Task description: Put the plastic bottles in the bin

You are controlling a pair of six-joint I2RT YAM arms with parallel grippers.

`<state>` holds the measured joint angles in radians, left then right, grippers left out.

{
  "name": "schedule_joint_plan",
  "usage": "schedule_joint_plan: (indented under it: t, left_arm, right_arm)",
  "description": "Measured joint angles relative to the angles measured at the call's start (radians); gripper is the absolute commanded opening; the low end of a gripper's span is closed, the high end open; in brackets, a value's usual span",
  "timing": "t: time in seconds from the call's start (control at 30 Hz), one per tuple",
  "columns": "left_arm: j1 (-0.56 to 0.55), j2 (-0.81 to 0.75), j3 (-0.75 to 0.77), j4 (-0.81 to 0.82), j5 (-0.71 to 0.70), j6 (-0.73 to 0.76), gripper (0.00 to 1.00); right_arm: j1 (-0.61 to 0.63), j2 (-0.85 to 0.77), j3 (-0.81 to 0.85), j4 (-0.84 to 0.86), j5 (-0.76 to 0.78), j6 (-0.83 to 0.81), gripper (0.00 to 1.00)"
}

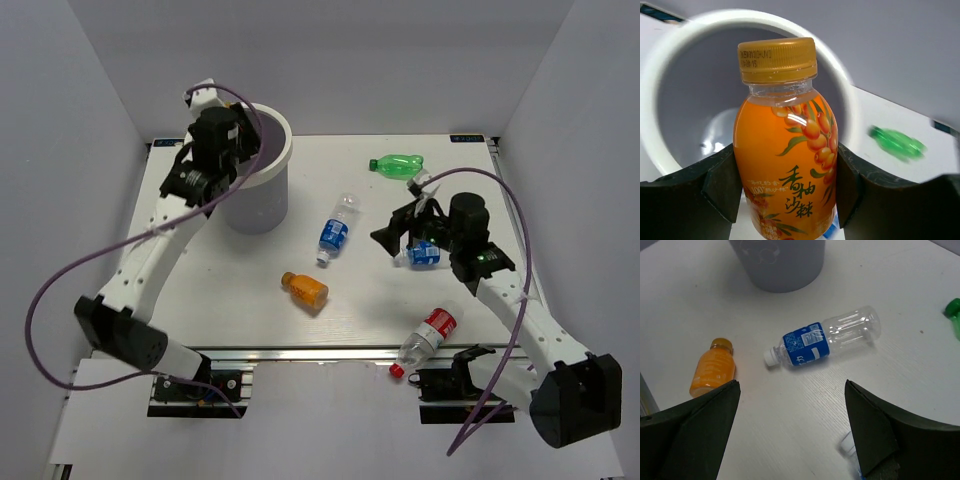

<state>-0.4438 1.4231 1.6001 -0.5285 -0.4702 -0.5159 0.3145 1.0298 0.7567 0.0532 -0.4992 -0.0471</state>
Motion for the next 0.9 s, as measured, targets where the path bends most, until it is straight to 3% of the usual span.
schedule_joint_plan:
  t: [0.03, 0.2, 0.33, 0.5, 0.6, 0.73, 0.9]
  left_arm:
    - [0.050, 0.044, 0.018, 0.005, 0.003, 0.007, 0.63]
    - [0.184, 0.164, 0.041, 0.001, 0.037, 0.045, 0.98]
    - [0.188, 0.177, 0.074, -0.023, 0.062, 0.075, 0.98]
    - [0.220, 0.165, 0.229, -0.045, 0.090, 0.105, 0.98]
    - [0.240, 0.101, 0.225, -0.038, 0.081, 0.111, 0.98]
    - [0.244, -0.105, -0.002, -0.017, 0.036, 0.054, 0.98]
    - [0.243, -0.466, -0.468, -0.008, -0.012, -0.146, 0.98]
  right_arm:
    - [0.022, 0.011, 0.004, -0.004, 0.000, -0.018, 0.89]
    - [0.181, 0.080, 0.054, -0.053, 0.041, -0.103, 0.89]
    - [0.296, 0.156, 0.114, -0.121, 0.111, -0.161, 0.89]
    - [0.352, 0.232, 0.158, -0.172, 0.166, -0.189, 0.89]
    - [0.418, 0.286, 0.183, -0.191, 0.184, -0.202, 0.89]
    - [0.505, 0.378, 0.229, -0.208, 0.191, -0.212, 0.89]
    - [0.589, 0.520, 0.296, -0.214, 0.192, -0.222, 0.89]
